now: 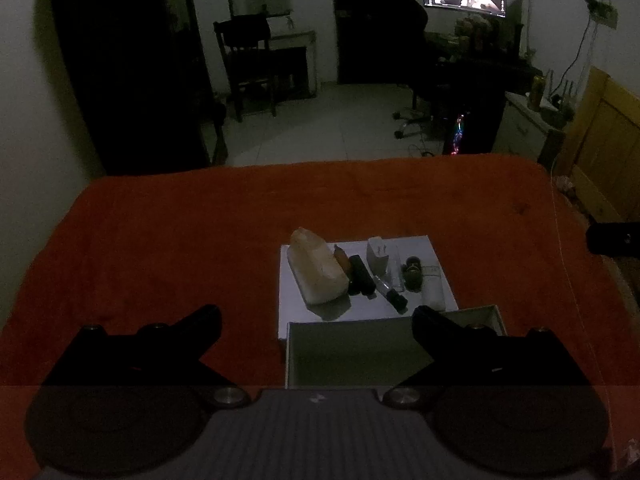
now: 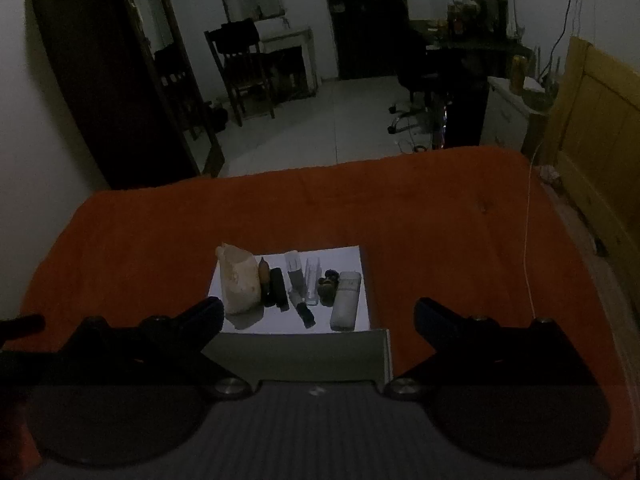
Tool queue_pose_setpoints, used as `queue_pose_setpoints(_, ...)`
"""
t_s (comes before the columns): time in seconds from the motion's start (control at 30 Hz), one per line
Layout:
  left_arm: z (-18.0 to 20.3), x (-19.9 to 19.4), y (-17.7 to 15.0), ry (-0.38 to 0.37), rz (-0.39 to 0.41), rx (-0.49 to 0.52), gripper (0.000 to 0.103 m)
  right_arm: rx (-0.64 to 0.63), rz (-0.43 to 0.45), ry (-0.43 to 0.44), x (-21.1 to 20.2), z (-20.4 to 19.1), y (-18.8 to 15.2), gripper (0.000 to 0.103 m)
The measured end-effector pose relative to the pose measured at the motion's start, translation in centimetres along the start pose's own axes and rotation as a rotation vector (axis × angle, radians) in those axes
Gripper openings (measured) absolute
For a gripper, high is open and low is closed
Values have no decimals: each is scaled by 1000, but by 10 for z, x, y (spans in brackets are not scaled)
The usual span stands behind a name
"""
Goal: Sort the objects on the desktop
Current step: 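Move both tools toward the objects on the white paper sheet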
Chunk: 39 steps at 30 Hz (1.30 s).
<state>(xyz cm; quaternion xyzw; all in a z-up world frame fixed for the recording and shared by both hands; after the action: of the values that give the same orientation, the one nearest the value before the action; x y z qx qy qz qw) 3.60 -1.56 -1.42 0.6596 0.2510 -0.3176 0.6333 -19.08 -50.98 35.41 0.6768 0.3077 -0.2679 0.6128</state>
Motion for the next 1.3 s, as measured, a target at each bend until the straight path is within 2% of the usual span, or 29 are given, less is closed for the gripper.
queue_pose_setpoints(0.37, 4, 4, 6, 12, 13, 1, 103, -11, -9, -36, 19, -2, 13, 103)
queue_pose_setpoints(0.5, 3, 9, 8, -11, -6, -10, 103, -14, -27, -34, 26, -4, 16, 103)
queue_pose_setpoints(1.07, 2, 52, 27, 20, -53, -17, 103, -15, -99, -3, 53, -2, 27, 103)
queue_pose_setpoints(1.3, 3, 67, 38, -8, -43, -27, 103, -1, -118, -2, 72, -2, 39, 103)
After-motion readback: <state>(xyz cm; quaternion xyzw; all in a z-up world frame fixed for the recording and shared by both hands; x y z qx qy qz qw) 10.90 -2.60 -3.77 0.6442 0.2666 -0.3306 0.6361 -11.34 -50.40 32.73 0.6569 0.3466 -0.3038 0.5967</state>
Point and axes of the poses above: each gripper's, at about its wrist camera, not at the fingertips, and x roughly the way its jaws point, z to its right, y to its top, the point moved 1 cm from there along x, roughly the way its jaws point, and after that the axes turned 7 degrees about -y, right-handed, at the moved point
